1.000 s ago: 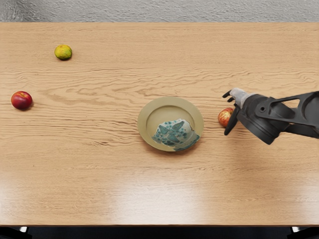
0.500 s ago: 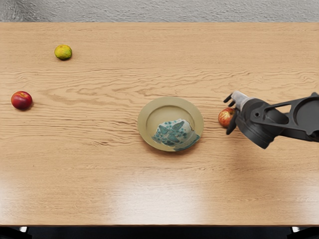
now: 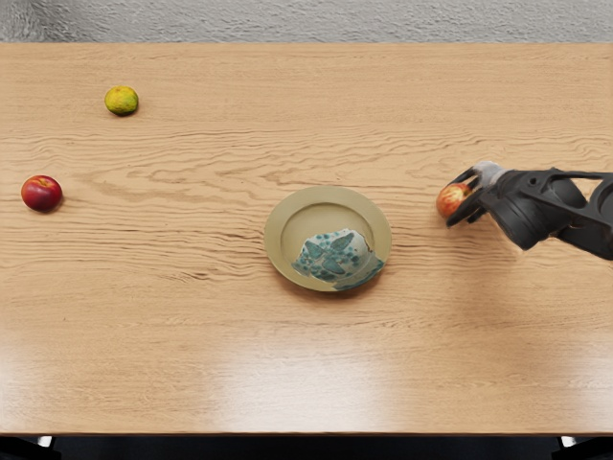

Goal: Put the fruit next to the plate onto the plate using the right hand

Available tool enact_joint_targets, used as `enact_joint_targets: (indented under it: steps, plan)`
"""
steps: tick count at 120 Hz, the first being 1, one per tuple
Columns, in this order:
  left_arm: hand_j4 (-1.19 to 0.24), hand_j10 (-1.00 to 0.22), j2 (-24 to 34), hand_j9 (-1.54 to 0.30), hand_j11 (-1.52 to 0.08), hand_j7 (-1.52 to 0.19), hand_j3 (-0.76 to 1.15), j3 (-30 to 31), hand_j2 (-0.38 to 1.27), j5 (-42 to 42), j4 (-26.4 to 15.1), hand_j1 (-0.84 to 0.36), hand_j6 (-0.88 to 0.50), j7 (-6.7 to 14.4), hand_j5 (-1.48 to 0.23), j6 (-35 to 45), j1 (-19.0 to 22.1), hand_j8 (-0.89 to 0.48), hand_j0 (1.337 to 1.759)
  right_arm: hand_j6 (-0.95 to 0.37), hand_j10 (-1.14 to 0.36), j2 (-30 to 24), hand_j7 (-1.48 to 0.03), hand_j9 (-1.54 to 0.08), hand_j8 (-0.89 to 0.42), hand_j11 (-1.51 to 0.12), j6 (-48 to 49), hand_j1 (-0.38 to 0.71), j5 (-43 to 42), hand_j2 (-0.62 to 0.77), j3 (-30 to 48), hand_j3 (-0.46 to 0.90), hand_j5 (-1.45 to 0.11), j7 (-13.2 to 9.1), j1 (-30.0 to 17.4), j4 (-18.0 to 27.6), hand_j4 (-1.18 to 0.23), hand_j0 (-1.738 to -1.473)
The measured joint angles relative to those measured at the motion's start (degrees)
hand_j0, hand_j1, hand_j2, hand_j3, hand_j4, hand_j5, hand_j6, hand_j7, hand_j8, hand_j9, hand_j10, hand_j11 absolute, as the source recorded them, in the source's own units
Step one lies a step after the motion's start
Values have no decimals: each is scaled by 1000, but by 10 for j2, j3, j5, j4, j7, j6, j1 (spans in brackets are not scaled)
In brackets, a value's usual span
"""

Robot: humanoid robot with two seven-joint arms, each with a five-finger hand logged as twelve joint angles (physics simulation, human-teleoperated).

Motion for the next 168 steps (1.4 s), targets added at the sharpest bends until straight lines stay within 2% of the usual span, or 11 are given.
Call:
enact_joint_targets:
  steps: [17,24,33,48,86,115,124,135,147,160,168]
  plan:
    - [-13,-13,0,-16,-16,-16,0,0,3,0,0,335,-13,0,-16,0,0,-13,1658,-278,-813,-62,-1084,-1132,-309,-1118,257,315,32,141,313,-1,-1141,0,-142,-42,-396,-1642]
    - [-13,-13,0,-16,-16,-16,0,0,3,0,0,335,-13,0,-16,0,0,-13,1658,-269,-822,-74,-1097,-1140,-307,-1130,363,323,59,150,383,-1,-1158,0,-172,-56,-383,-1640]
    - [-13,-13,0,-16,-16,-16,0,0,3,0,0,335,-13,0,-16,0,0,-13,1658,-257,-829,-81,-1108,-1152,-297,-1146,468,327,82,151,433,-1,-1184,0,-193,-64,-363,-1638]
    - [-13,-13,0,-16,-16,-16,0,0,3,0,0,335,-13,0,-16,0,0,-13,1658,-250,-837,-68,-1120,-1163,-307,-1160,541,321,93,140,466,0,-1201,0,-209,-65,-363,-1636]
    - [-13,-12,0,-16,-16,-16,0,0,3,0,0,335,-13,0,-16,0,0,-13,1658,-249,-842,62,-1131,-1177,-302,-1179,564,305,34,118,474,0,-1219,0,-207,-74,-363,-1636]
    - [-13,-12,0,-16,-16,-16,0,0,3,0,0,335,-13,0,-16,0,0,-13,1658,-255,-841,87,-1131,-1175,-308,-1179,566,307,8,130,461,-1,-1212,0,-187,-125,-364,-1636]
    - [-13,-12,0,-16,-16,-16,0,0,3,0,0,335,-13,0,-16,0,0,-13,1658,-270,-697,98,-934,-966,-334,-968,564,225,6,69,458,0,-995,1,-183,-146,-365,-1641]
    - [-13,-12,0,-16,-15,-16,0,0,3,0,0,335,-13,0,-16,0,0,-13,1658,-177,-388,108,-604,-625,-194,-625,563,24,6,43,455,0,-644,1,-181,-163,-236,-1647]
    - [-13,-12,0,-15,-15,-15,0,0,3,0,0,335,-13,0,-16,0,0,-13,1658,-105,-168,111,-370,-384,-46,-383,565,-120,9,24,456,0,-396,1,-180,-168,-141,-1651]
    - [-13,-12,0,-15,-15,-15,0,0,3,0,0,335,-13,0,-16,0,0,-13,1658,-61,-92,96,-218,-226,-26,-225,571,-214,14,14,472,0,-233,1,-176,-158,-83,-1654]
    - [-13,-12,0,-15,-15,-15,0,0,3,0,0,335,-13,0,-16,0,0,-13,1658,-45,-66,55,-157,-163,-19,-162,586,-252,44,10,479,0,-168,1,-176,-137,-60,-1655]
